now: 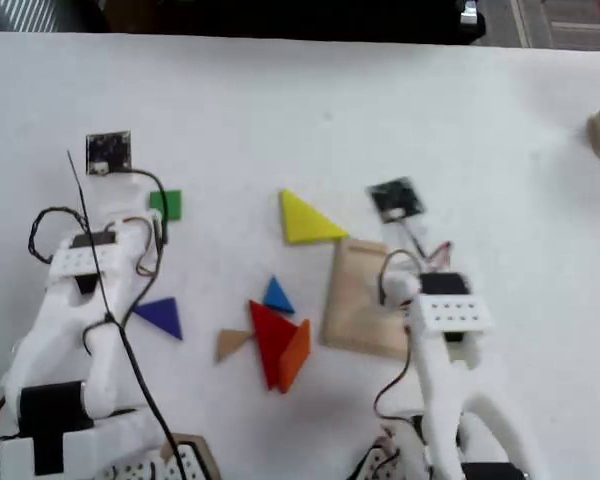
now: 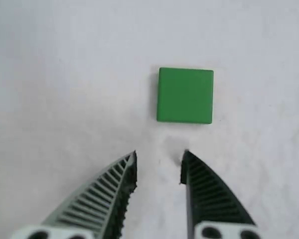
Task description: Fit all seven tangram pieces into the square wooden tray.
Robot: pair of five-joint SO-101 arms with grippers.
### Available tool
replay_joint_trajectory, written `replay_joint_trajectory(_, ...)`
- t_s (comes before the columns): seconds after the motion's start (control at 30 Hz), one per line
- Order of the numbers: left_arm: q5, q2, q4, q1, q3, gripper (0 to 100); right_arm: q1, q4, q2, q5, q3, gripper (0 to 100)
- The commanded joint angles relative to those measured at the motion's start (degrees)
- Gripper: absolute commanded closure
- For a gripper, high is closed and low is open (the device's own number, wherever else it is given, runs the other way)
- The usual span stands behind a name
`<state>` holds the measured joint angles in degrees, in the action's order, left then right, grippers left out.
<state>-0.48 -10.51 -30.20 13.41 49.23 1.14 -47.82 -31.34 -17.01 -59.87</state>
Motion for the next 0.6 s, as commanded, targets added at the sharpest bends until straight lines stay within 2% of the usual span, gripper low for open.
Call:
replay_joint_trajectory(0.0, -0.35, -0.48, 1.05, 0.31, -2.73, 80, -7.34, -0.66, -1.19, 0.09, 2.20, 98.1)
replay_joint_trajectory(0.07, -0.35, -0.40, 1.05, 0.22, -3.34, 80, -10.51, -0.31, -1.54, -0.26, 0.70, 98.1)
replay_joint_trajectory(0.2, 2.02, 0.04, 1.41, -0.57, -5.80, 80, -15.60, -0.22, -1.19, -7.30, -1.93, 98.1)
replay_joint_trajectory(0.4, 4.40, 0.04, 0.44, -1.54, -5.89, 80, -19.03, -0.31, -1.19, -11.43, -5.01, 98.1)
replay_joint_trajectory(0.57, 4.40, -0.57, -12.31, -1.45, -6.33, 80, -19.30, -0.66, -1.10, -11.43, -5.19, 98.1)
